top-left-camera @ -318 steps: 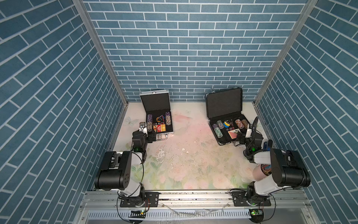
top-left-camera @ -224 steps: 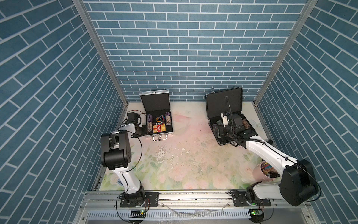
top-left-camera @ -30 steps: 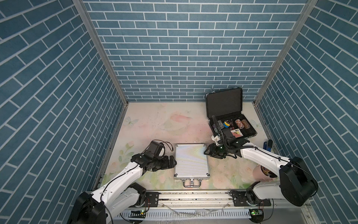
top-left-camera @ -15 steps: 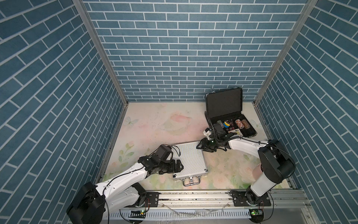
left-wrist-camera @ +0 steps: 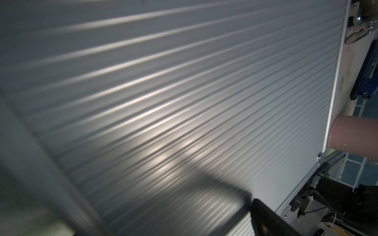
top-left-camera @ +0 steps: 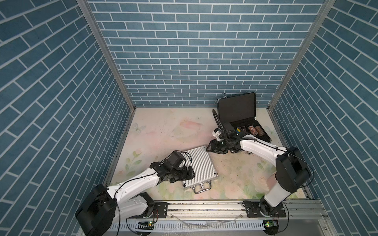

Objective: Close the poker set cases
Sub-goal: Adjust the poker set case at the center of the board.

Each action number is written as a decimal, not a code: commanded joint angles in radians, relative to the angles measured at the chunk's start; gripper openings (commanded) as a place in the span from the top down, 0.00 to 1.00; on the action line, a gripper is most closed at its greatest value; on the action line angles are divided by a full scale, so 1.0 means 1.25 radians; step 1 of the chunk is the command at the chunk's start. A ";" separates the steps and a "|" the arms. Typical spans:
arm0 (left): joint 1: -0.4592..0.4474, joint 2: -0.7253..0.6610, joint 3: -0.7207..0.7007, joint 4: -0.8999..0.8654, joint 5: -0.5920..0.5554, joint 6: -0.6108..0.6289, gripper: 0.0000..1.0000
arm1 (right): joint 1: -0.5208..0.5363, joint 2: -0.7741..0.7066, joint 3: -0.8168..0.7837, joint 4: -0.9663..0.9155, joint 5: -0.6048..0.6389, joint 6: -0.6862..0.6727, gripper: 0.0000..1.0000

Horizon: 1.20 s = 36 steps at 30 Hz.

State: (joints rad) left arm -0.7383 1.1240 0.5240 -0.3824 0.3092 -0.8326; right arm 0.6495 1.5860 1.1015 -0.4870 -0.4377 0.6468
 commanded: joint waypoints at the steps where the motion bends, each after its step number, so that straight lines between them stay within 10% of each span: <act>1: -0.004 0.029 0.016 0.013 -0.047 0.010 0.01 | 0.016 -0.130 -0.075 -0.114 0.032 0.051 0.43; 14: -0.003 0.076 0.038 0.015 -0.051 0.019 0.01 | 0.177 -0.338 -0.290 -0.028 0.076 0.357 0.43; 36: -0.002 0.054 0.037 0.006 -0.062 0.011 0.01 | 0.187 -0.160 -0.274 0.161 0.117 0.370 0.46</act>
State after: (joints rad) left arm -0.7383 1.1950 0.5682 -0.3435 0.2710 -0.8303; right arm 0.8963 1.3487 0.7265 -0.3557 -0.3470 1.1248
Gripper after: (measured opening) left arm 0.992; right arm 0.544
